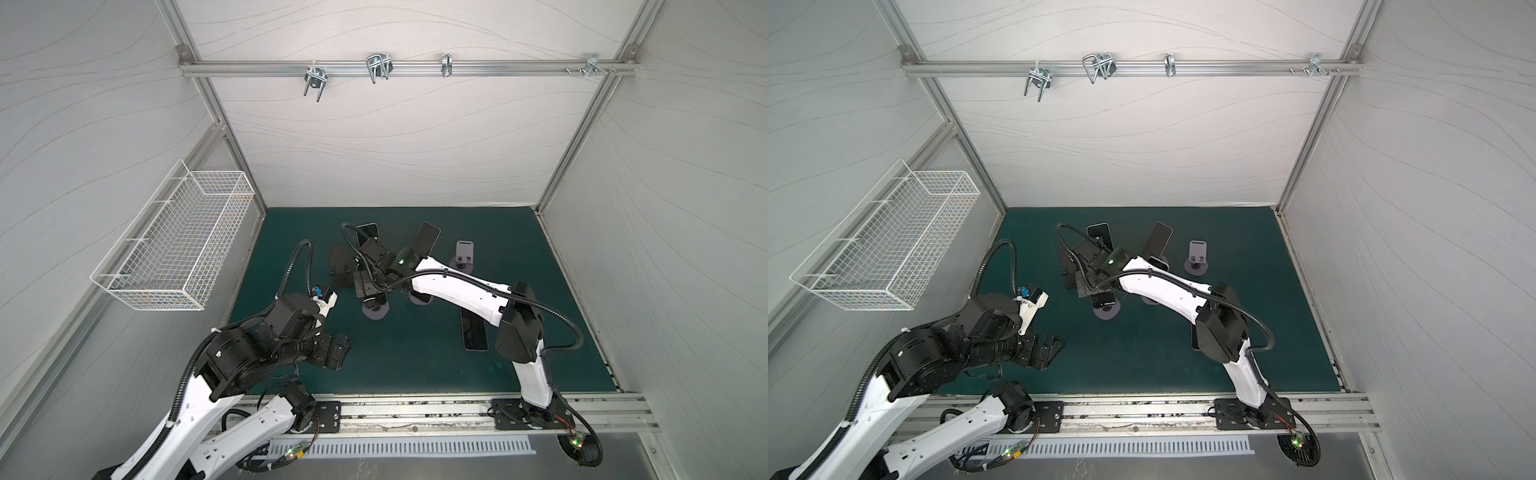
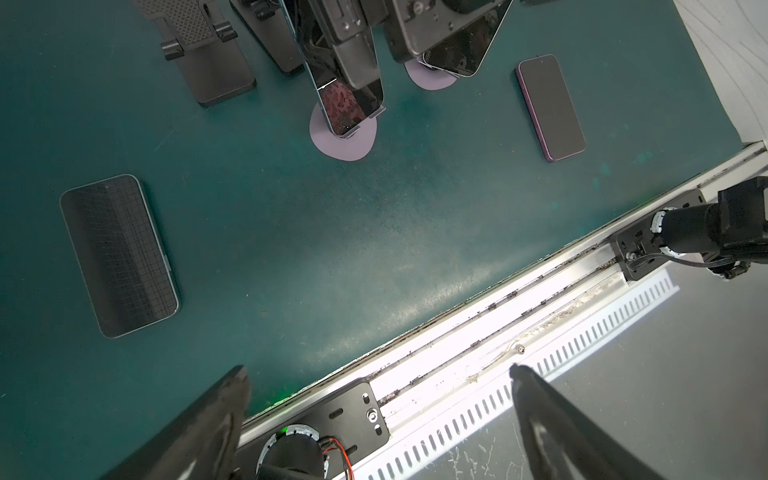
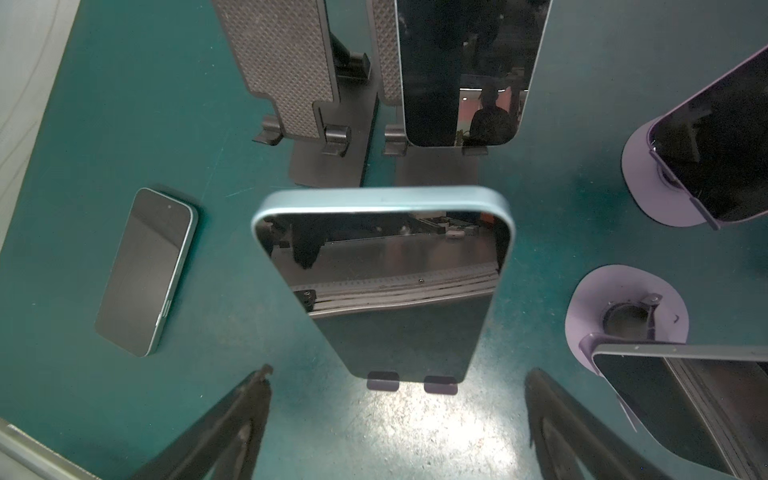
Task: Remove the phone from the phone stand
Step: 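Lower the open right gripper around the light-blue phone's top edge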
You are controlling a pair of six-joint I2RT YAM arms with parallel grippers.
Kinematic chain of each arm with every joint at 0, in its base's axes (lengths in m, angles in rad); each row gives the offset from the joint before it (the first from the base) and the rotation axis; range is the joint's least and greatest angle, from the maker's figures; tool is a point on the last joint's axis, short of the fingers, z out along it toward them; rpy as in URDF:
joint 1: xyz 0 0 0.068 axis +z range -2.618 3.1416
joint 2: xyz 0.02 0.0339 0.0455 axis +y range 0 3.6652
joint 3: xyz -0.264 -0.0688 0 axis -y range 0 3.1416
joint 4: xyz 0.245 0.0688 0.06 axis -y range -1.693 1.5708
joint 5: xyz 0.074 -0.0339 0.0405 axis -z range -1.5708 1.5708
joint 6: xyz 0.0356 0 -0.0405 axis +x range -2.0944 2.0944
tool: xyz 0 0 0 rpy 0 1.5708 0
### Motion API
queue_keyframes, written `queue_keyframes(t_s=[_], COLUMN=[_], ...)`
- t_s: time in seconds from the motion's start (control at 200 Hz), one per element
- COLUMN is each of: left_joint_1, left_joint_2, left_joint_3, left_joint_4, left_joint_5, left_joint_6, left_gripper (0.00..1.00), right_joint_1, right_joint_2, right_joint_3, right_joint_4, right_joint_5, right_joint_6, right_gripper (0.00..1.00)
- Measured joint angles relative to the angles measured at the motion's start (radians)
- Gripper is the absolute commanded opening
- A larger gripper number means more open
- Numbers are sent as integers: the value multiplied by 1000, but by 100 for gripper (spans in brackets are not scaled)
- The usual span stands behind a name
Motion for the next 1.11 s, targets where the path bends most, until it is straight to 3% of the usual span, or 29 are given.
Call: queue_keyframes(t_s=[0.425,1.105], left_joint_1=[0,0], left_joint_2=[3,-5], left_joint_3=[0,0], left_joint_4=[0,0], left_joint_5=[6,3], left_joint_6=[26,37], left_gripper=[99,99], right_joint_1=[-1,-24], right_joint_2=[64,102], right_joint_3=[59,70], right_joint_4=[-2,-13], right_joint_5=[-2,-36], right_joint_6=[3,8], right_gripper=[97,86])
